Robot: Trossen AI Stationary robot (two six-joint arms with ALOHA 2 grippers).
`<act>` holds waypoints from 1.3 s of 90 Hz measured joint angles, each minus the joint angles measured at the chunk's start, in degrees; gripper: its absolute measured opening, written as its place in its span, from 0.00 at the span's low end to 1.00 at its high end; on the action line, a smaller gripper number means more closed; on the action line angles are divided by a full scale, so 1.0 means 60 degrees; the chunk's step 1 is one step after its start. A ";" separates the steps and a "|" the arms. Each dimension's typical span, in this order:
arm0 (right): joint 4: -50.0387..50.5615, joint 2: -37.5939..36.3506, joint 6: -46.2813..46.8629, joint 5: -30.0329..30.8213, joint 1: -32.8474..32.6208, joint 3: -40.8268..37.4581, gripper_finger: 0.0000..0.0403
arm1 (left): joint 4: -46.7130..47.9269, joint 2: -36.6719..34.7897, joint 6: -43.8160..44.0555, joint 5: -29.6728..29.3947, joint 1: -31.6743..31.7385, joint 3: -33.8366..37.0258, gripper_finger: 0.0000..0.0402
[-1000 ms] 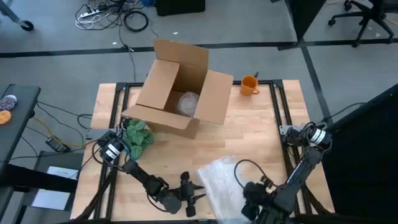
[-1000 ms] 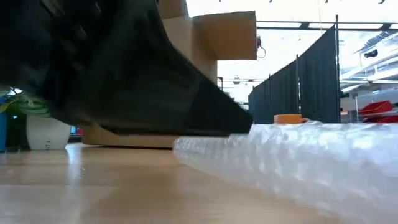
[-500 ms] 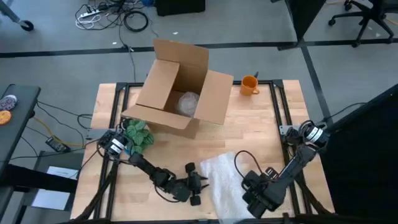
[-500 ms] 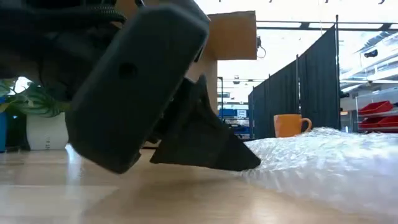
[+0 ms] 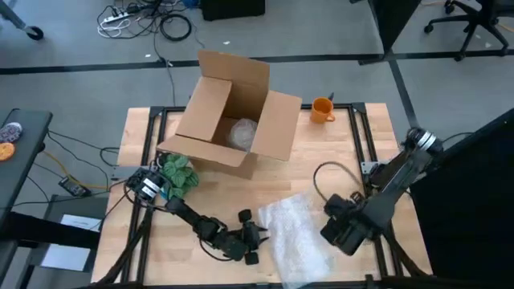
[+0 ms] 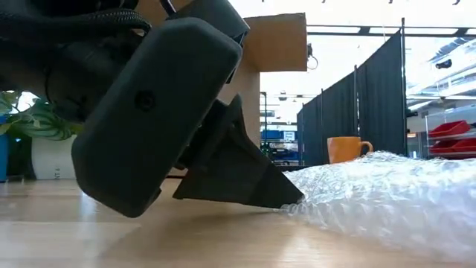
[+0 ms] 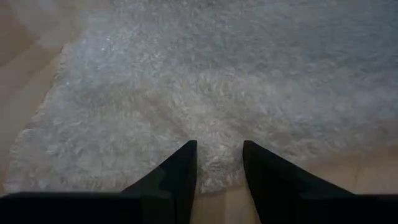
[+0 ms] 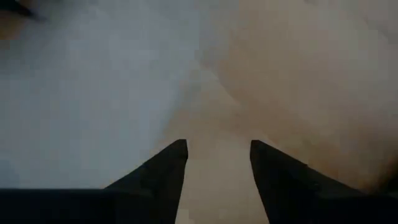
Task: Wrap mug
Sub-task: Wrap the orange mug with the bubble wrap
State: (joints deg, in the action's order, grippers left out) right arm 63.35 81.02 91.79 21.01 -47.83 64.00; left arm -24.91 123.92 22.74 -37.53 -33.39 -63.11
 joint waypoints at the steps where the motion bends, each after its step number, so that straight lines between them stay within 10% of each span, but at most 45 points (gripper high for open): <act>1: -0.0173 -0.0128 0.0000 0.0046 0.0013 -0.0137 0.39 | -0.0008 0.0000 0.0000 0.0003 0.0000 0.0000 0.29; 41: -0.6101 -0.2361 -0.0948 0.0410 0.2283 -0.4971 0.39 | -0.0219 0.0026 -0.0228 0.0035 0.0011 0.0018 0.29; 81: -0.9355 -0.1046 -0.3325 0.0497 0.3908 -0.5762 0.38 | -0.0414 0.0044 -0.0505 0.0058 0.0076 0.0022 0.29; 117: -1.1657 -0.0902 -0.4743 -0.0649 0.3695 -0.5599 0.02 | -0.0351 -0.0069 -0.1312 0.0059 0.0073 0.0028 0.29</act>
State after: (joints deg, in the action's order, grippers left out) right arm -6.59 75.61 63.33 17.12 -25.66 30.41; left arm -27.02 123.50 14.87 -37.17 -32.95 -62.94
